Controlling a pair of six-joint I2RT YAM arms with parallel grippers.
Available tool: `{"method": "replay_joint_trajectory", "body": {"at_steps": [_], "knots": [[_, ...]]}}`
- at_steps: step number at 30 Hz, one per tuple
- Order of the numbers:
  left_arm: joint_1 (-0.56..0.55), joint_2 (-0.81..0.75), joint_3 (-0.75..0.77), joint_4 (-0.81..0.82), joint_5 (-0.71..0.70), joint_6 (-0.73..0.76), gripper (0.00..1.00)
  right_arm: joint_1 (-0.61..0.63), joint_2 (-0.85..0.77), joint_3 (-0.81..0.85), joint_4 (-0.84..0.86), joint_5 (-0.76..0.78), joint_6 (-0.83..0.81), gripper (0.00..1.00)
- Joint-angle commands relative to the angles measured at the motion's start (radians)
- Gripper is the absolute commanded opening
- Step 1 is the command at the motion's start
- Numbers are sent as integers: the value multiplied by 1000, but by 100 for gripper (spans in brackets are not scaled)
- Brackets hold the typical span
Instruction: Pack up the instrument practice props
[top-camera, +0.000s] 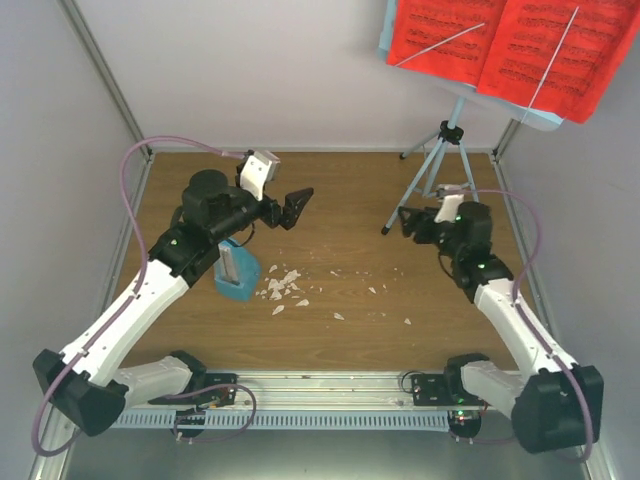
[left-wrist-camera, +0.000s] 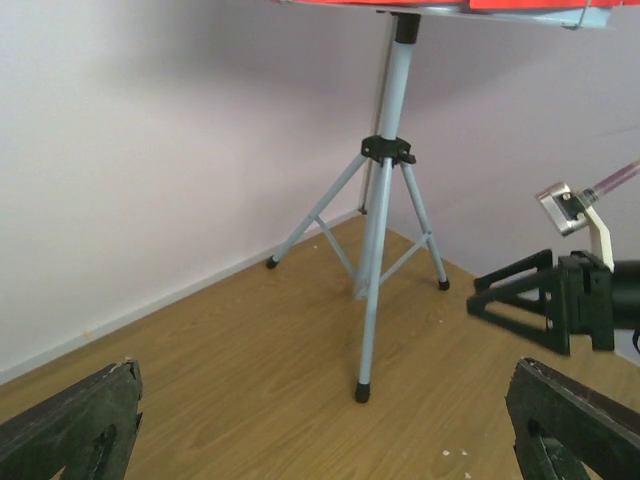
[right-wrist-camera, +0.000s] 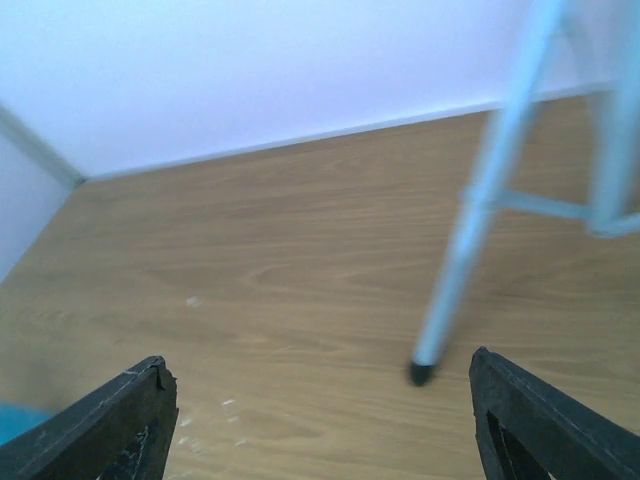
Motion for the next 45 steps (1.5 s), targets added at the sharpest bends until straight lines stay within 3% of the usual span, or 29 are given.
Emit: {"method": "replay_joint_trajectory", "body": {"at_steps": [1, 5, 9, 15, 22, 26, 45], "knots": [[25, -66, 4, 8, -19, 31, 99, -270, 54, 35, 31, -260, -9, 80], [26, -119, -58, 24, -102, 70, 99, -455, 136, 97, 150, -420, 66, 78], [28, -141, -94, 34, -118, 83, 99, -519, 259, 235, 217, -447, 52, 77], [34, -145, -104, 35, -121, 84, 99, -539, 392, 382, 385, -439, 26, 73], [44, -141, -114, 39, -126, 88, 99, -545, 578, 501, 570, -551, -4, 66], [53, -134, -118, 43, -122, 88, 99, -544, 689, 589, 590, -650, 4, 64], [110, -78, -122, 49, -79, 69, 99, -523, 864, 767, 622, -669, -35, 57]]}}
